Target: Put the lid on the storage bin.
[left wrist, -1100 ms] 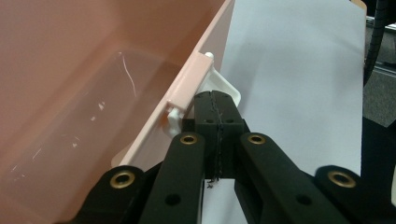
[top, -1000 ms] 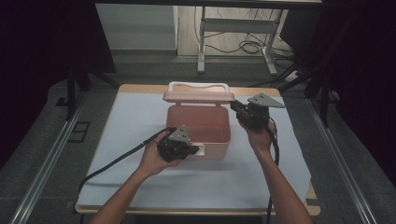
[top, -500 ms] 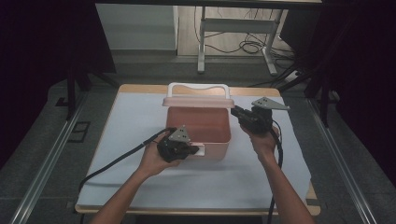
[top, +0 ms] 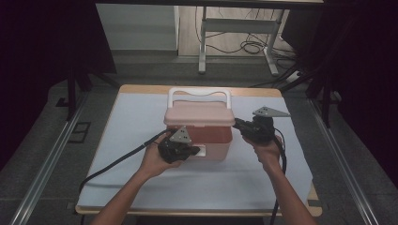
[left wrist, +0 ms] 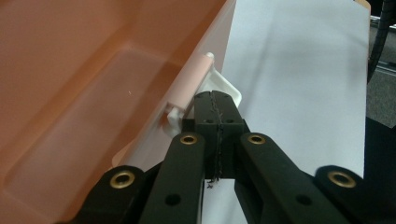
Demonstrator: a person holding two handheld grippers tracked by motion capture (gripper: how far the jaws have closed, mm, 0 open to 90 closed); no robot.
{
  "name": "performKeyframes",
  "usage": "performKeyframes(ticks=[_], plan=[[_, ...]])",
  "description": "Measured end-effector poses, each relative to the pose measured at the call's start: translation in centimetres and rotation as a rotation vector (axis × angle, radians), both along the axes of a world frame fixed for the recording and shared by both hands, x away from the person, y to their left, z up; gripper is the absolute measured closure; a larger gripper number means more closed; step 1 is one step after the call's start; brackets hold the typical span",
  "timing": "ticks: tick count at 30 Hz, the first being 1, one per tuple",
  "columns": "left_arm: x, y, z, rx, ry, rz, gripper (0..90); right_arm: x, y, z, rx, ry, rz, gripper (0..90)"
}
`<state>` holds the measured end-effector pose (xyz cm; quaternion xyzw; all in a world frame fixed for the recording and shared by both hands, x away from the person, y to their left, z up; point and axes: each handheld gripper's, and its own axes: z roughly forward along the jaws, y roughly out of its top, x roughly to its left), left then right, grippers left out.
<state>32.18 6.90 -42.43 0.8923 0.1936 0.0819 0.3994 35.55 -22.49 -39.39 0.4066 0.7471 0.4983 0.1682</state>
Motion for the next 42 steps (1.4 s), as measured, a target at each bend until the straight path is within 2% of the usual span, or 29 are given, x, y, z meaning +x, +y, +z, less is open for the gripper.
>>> performKeyframes(ticks=[8,10,15,26,31,34,36,42], plan=[[0.0,0.0,0.0,0.000,-0.001,0.000,90.0,-0.7,-0.6,-1.2,-0.043,0.035,0.026,82.9],[0.0,0.0,0.0,-0.001,0.002,-0.001,90.0,-0.8,-0.9,-1.5,-0.028,0.041,0.038,81.4],[-0.1,0.0,0.0,0.000,-0.001,0.006,90.0,-1.0,-1.2,-1.8,-0.044,0.051,0.056,81.5],[0.0,0.1,0.2,-0.006,0.005,0.007,89.8,-1.7,-2.6,-2.5,-0.016,0.023,0.073,77.3],[-0.4,0.6,0.7,-0.011,-0.010,0.004,82.9,-2.0,-3.1,-3.1,-0.027,0.009,0.087,74.3],[-0.8,1.5,1.3,-0.035,-0.027,0.026,77.0,-2.3,-3.4,-3.6,-0.047,-0.008,0.089,71.0],[-1.0,2.4,1.5,-0.067,-0.025,0.045,73.1,-2.6,-3.7,-3.9,-0.056,-0.014,0.095,69.9],[-2.0,5.7,1.3,-0.094,-0.037,0.113,66.3,-3.1,-4.9,-5.3,-0.070,-0.028,0.088,65.0]])
